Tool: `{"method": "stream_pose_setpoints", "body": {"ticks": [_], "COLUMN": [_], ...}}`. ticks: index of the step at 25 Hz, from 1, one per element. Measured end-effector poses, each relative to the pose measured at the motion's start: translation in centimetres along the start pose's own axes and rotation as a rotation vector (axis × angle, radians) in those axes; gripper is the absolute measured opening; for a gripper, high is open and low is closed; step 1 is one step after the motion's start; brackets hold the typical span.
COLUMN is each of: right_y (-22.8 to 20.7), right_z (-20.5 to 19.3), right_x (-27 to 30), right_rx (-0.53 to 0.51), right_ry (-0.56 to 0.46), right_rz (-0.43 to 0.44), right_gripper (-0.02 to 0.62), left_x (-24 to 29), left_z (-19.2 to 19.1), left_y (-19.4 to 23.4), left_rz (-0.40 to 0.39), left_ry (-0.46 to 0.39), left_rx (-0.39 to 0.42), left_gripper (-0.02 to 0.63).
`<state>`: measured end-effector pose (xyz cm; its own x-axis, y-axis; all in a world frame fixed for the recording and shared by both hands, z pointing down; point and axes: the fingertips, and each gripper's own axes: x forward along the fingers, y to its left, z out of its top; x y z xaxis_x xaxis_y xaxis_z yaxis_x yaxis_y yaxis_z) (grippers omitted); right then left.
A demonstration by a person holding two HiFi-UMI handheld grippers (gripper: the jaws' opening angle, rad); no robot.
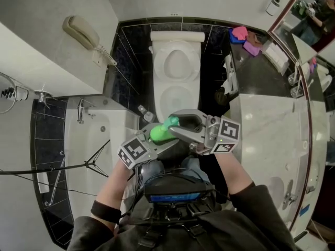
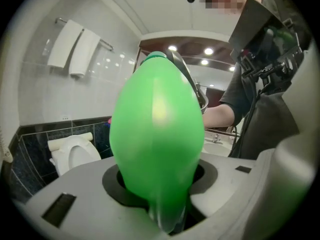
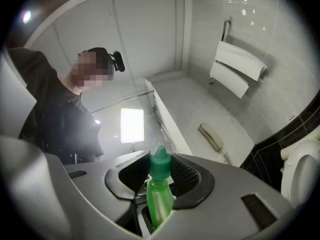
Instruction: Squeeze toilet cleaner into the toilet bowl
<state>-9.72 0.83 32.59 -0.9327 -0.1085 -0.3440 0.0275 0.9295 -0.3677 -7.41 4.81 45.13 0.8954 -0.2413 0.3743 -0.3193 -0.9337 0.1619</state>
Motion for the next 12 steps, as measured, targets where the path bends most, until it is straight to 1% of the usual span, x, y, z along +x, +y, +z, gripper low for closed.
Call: {"method": "stream_pose_setpoints", "body": {"ticks": [2, 4, 6, 9, 12], "right_y": [0.2, 0.8, 1.3, 1.6, 1.9], "right_z": [0.3, 0.5, 0.8, 0.8, 0.7], "right_x": [0.0, 0.1, 0.3, 0.7, 1.1], "right_rx": [-0.041, -0.058, -0.068, -0.08, -0.062], "right_ry": [-0.005, -0.004, 0.001, 0.019, 0.033], "right_rz": [0.034, 0.078, 0.114, 0.137, 0.152], "right_gripper": [0.143, 0.143, 0.143, 0.143, 0.143], "left_x": [-0.1, -0.4, -0.6, -0.5, -0.6], "left_z": [0.4, 0.7, 1.2, 1.9, 2.4], "left_y": [-0.8, -1.2, -1.4, -2.0, -2.1], "left_rz": [-0.065, -0.112, -0.136, -0.165, -0.194], "left_ry": [-0.008, -0.032, -0.06, -0.047, -0.051], "left_rx": [0.0, -0.013, -0.027, -0.021, -0.02], "left_gripper": [0.181, 0.181, 0.181, 0.181, 0.181]}}
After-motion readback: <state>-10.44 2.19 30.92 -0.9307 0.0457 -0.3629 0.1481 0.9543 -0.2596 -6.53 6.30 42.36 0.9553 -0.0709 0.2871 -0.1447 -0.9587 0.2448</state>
